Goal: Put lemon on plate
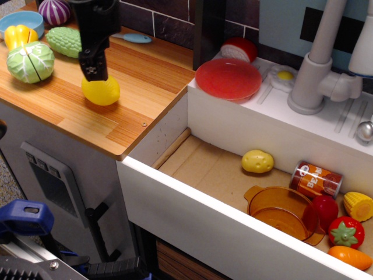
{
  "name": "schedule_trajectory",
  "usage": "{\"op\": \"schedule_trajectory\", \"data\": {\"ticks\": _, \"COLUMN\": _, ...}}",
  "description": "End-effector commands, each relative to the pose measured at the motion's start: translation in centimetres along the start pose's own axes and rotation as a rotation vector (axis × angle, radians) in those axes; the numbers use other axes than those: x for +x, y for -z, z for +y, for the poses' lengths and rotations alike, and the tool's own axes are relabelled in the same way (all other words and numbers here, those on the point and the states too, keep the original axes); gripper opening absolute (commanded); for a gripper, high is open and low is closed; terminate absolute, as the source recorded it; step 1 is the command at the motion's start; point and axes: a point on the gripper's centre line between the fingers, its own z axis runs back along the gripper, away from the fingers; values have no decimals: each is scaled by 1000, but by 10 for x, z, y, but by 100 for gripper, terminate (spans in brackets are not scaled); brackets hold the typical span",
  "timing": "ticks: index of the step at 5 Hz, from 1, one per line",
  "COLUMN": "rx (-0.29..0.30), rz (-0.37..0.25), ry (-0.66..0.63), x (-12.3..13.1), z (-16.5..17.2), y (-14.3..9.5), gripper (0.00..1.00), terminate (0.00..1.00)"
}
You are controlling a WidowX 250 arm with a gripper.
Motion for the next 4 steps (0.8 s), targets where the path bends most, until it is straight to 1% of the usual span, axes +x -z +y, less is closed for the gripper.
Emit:
{"op": "schedule_trajectory", "data": {"ticks": 1, "rx": -1, "rz": -30, "ry": 37, "x": -9, "z": -4, "y": 10, "gripper": 100, "terminate": 0}}
{"op": "schedule_trajectory", "data": {"ticks": 2, "rx": -11, "rz": -41, "ry": 62, "x": -9, "z": -1, "y": 18, "gripper": 100, "terminate": 0}}
{"op": "schedule_trajectory", "data": {"ticks": 3, "rx": -9, "rz": -31, "ry": 71, "x": -14, "z": 7, "y": 25, "gripper": 100, "terminate": 0}}
{"op": "schedule_trajectory", "data": {"ticks": 4, "rx": -13, "rz": -38, "ry": 71, "x": -18, "z": 11, "y": 31, "gripper": 100, "terminate": 0}}
